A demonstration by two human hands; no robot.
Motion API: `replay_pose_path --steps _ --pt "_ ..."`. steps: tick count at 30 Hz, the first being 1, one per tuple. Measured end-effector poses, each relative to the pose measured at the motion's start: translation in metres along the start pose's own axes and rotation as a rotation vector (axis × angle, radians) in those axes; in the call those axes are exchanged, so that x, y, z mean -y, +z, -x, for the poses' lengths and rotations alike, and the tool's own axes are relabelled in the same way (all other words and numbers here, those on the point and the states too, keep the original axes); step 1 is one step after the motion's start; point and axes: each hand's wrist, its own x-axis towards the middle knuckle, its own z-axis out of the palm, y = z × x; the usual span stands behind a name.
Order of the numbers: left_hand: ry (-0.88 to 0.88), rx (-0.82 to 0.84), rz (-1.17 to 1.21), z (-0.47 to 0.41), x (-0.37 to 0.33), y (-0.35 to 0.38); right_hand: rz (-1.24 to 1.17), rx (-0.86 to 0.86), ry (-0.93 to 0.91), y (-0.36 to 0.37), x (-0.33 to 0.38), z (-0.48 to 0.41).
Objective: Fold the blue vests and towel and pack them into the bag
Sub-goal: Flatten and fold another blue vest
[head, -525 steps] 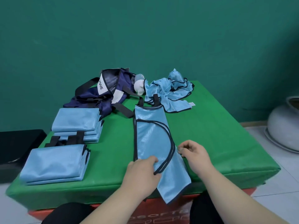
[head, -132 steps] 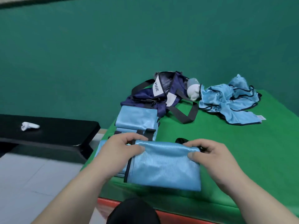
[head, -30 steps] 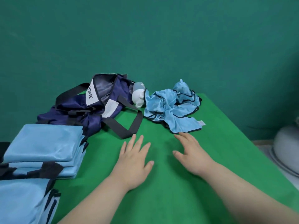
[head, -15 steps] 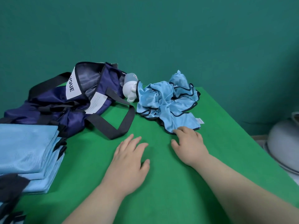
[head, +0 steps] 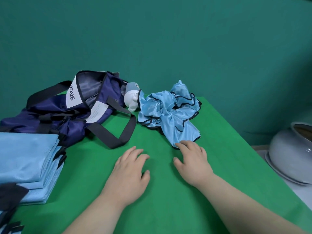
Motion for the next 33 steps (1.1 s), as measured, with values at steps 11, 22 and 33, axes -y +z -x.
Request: replay_pose_path --steps 11,22,33 --pt "-0.006 -0.039 0.031 -0.006 0.009 0.007 -0.06 -0.147 0.147 -0.017 -0.016 -0.062" --pt "0.039 -0.051 0.022 -0.005 0.012 0.012 -0.114 -0.056 0.339 -0.021 -0.036 -0.089" --pt "0.117 -0.065 -0.046 0.003 0.007 0.009 -0.155 -0.08 0.081 -0.005 -0.015 0.005"
